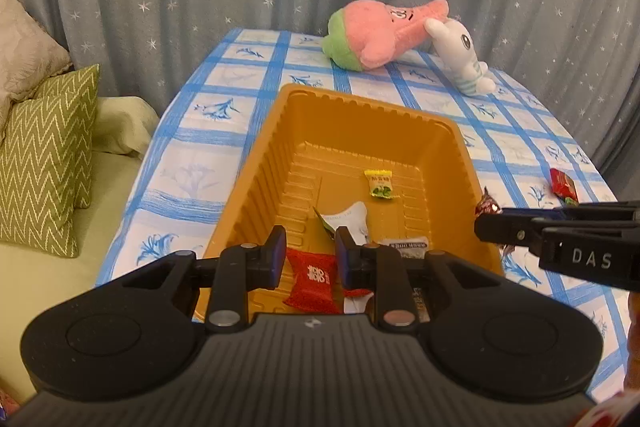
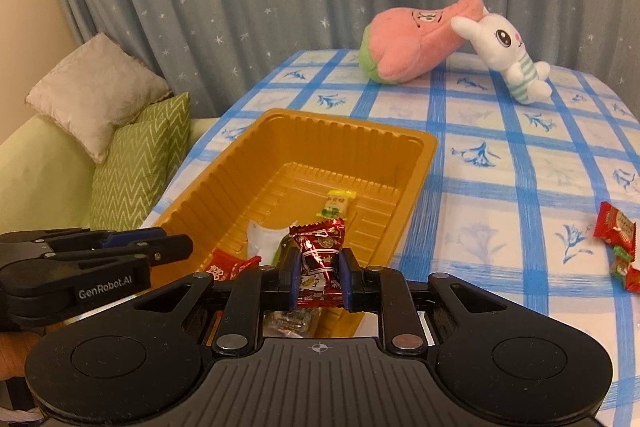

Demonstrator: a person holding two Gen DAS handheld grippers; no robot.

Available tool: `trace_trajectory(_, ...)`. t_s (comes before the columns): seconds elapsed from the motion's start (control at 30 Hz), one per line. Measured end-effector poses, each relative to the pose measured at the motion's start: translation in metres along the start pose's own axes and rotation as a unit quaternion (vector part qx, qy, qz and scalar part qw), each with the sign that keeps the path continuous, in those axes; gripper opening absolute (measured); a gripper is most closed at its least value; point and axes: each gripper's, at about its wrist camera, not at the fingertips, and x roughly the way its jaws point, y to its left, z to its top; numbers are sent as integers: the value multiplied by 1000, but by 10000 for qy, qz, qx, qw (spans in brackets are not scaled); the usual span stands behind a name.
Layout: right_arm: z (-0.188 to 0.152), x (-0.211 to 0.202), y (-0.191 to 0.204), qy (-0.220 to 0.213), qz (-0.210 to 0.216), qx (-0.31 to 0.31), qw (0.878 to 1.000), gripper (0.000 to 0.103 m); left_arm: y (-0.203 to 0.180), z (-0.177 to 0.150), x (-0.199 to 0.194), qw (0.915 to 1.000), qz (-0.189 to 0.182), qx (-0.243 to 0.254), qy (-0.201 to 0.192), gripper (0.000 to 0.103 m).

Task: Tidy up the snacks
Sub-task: 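Open the left gripper into the tray while the right releases its red candy, then move both open grippers back toward the last candies on the table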

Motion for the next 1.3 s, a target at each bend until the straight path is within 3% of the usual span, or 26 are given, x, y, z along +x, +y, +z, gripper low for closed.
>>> trace_trajectory(0.27,5,1,0,-104,399,260,9988,22,2,0,-2,9999,-43,-108,-37,23)
trace_trajectory(0.6,-6,-30,-29,-243,-12,678,9974,24,-8,3,-18,9997,-152,-151,-123,23)
trace_trajectory(0.97,-31,-90,-51,-419,-405,869,9945,24,-48,8,-57,9993,-292,-21,-213,23)
trace_trajectory(1.3,-47,-141,-77,-623,-732,1070,9896,25,-88,-7,-82,9987,-472,90,-145,24)
